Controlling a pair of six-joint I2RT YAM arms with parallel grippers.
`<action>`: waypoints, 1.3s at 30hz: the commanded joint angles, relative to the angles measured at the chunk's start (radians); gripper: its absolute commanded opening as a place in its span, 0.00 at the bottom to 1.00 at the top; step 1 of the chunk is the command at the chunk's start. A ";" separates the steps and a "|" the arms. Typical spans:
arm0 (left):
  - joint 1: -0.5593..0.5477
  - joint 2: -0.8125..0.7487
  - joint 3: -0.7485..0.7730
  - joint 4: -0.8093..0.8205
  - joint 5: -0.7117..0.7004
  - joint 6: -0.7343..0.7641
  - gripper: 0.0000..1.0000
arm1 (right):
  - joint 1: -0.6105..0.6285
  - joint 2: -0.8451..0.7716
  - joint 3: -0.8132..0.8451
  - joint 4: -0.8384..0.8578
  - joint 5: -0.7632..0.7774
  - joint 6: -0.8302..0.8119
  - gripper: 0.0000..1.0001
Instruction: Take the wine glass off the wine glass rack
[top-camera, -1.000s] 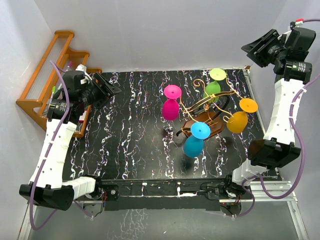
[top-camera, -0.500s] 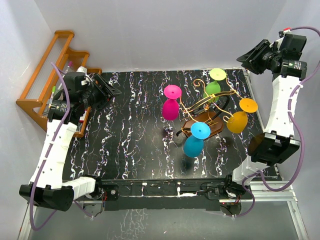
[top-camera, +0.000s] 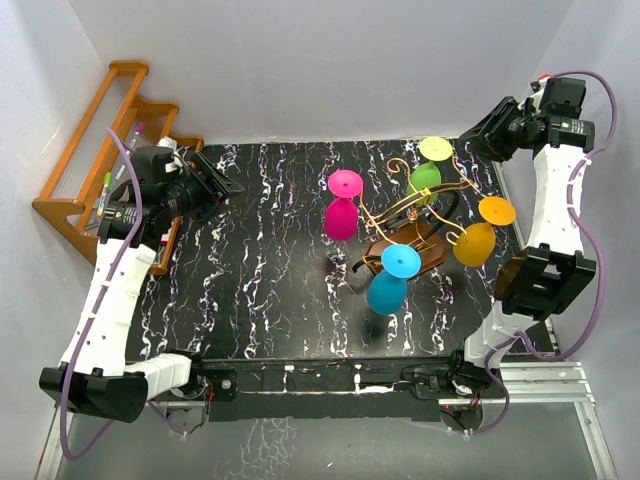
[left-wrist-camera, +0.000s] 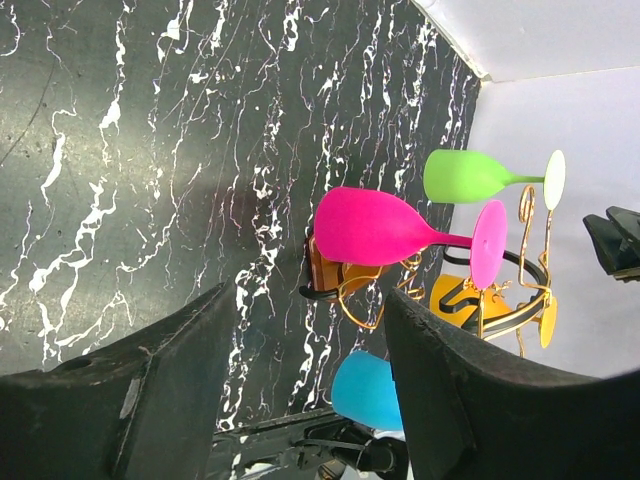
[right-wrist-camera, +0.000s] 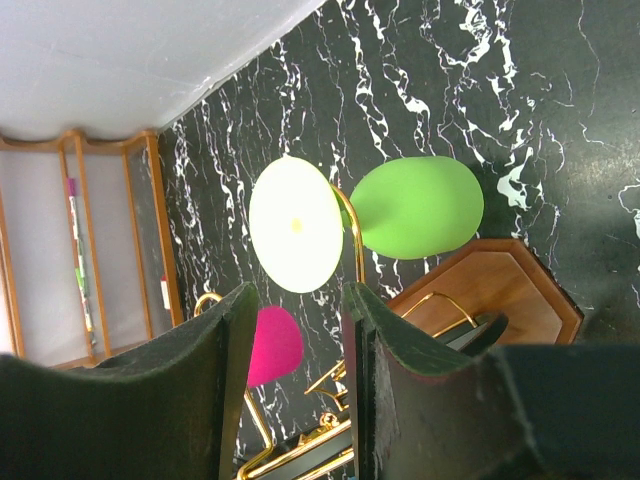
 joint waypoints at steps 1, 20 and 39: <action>-0.003 -0.020 -0.007 -0.001 0.014 -0.001 0.58 | 0.036 0.024 0.010 0.005 0.014 -0.032 0.42; -0.003 -0.015 -0.014 -0.011 0.005 0.007 0.58 | 0.088 0.003 -0.010 -0.031 0.184 -0.028 0.42; -0.003 -0.008 -0.017 -0.011 0.001 0.009 0.58 | 0.096 0.047 0.029 0.018 0.192 -0.026 0.42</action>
